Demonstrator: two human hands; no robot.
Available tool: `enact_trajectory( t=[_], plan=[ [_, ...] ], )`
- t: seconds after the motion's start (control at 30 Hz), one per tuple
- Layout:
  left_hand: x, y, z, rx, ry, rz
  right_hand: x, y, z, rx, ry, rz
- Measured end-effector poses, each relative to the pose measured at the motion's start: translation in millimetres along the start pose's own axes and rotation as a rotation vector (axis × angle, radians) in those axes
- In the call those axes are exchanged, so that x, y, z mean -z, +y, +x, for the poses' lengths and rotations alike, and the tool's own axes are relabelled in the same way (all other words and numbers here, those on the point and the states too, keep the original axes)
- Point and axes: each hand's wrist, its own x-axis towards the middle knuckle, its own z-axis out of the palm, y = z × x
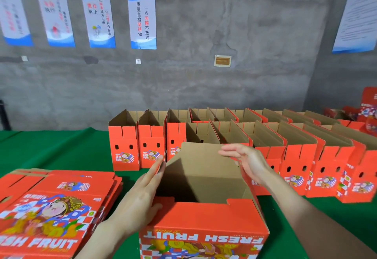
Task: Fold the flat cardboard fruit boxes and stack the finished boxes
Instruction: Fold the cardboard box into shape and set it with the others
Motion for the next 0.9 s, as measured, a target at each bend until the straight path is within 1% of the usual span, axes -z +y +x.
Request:
enact_trajectory(
  t=[0.03, 0.07, 0.1, 0.17, 0.23, 0.27, 0.3, 0.33, 0.4, 0.43, 0.5, 0.6, 0.63, 0.67, 0.73, 0.77, 0.83, 0.87, 0.9],
  plan=[
    [-0.9, -1.2, 0.8, -0.005, -0.005, 0.01, -0.4, 9.0, -1.3, -0.018, -0.001, 0.035],
    [-1.8, -2.3, 1.5, -0.006, -0.01, 0.014, -1.2, 17.8, -3.4, -0.023, -0.011, 0.004],
    [-2.6, -3.6, 2.3, -0.006, -0.015, 0.013, -2.1, 26.3, -5.6, -0.02, -0.026, -0.092],
    [-3.6, -5.9, 5.3, -0.01, -0.019, 0.006, -4.7, 42.5, -9.2, 0.04, -0.054, -0.395],
    [-5.4, -6.6, 8.8, -0.006, -0.04, 0.018, -6.7, 51.9, -11.6, 0.13, -0.023, -0.67],
    [-6.7, -6.3, 10.3, -0.001, -0.06, 0.034, -6.6, 54.2, -11.6, 0.117, 0.023, -0.713],
    [-7.7, -5.8, 11.6, 0.0, -0.075, 0.052, -5.3, 55.0, -11.5, 0.058, 0.07, -0.718],
    [-8.4, -4.8, 12.5, -0.001, -0.091, 0.068, -3.9, 55.5, -11.2, -0.027, 0.096, -0.686],
    [-9.6, -1.8, 14.5, -0.007, -0.163, 0.114, 0.8, 57.5, -10.8, -0.148, 0.085, -0.51],
    [-10.1, -0.8, 15.8, -0.017, -0.207, 0.143, 1.7, 58.8, -12.4, -0.161, 0.07, -0.425],
    [-11.0, -0.1, 17.9, -0.033, -0.277, 0.132, 2.9, 62.2, -14.6, -0.128, 0.069, -0.349],
    [-10.8, -0.8, 18.3, -0.006, -0.348, -0.051, 2.6, 64.3, -15.4, -0.114, 0.101, -0.266],
    [-11.8, -1.8, 18.3, 0.02, -0.328, -0.123, 1.7, 63.9, -16.2, -0.115, 0.112, -0.251],
    [-13.2, -2.3, 19.1, 0.05, -0.262, -0.204, 1.0, 63.8, -17.1, -0.115, 0.123, -0.243],
    [-15.4, -3.3, 22.6, 0.166, -0.062, -0.329, 2.4, 64.2, -19.5, -0.128, 0.146, -0.227],
    [-17.0, -4.6, 24.8, 0.23, 0.015, -0.349, 3.0, 63.7, -21.5, -0.146, 0.143, -0.202],
    [-21.9, -9.0, 28.8, 0.303, 0.129, -0.31, 5.8, 64.3, -24.9, -0.163, 0.085, -0.142],
    [-24.7, -11.7, 31.4, 0.345, 0.143, -0.268, 6.9, 64.8, -26.0, -0.151, 0.051, -0.116],
    [-26.0, -13.2, 34.0, 0.395, 0.122, -0.244, 7.8, 64.6, -26.9, -0.131, 0.028, -0.103]
  ],
)
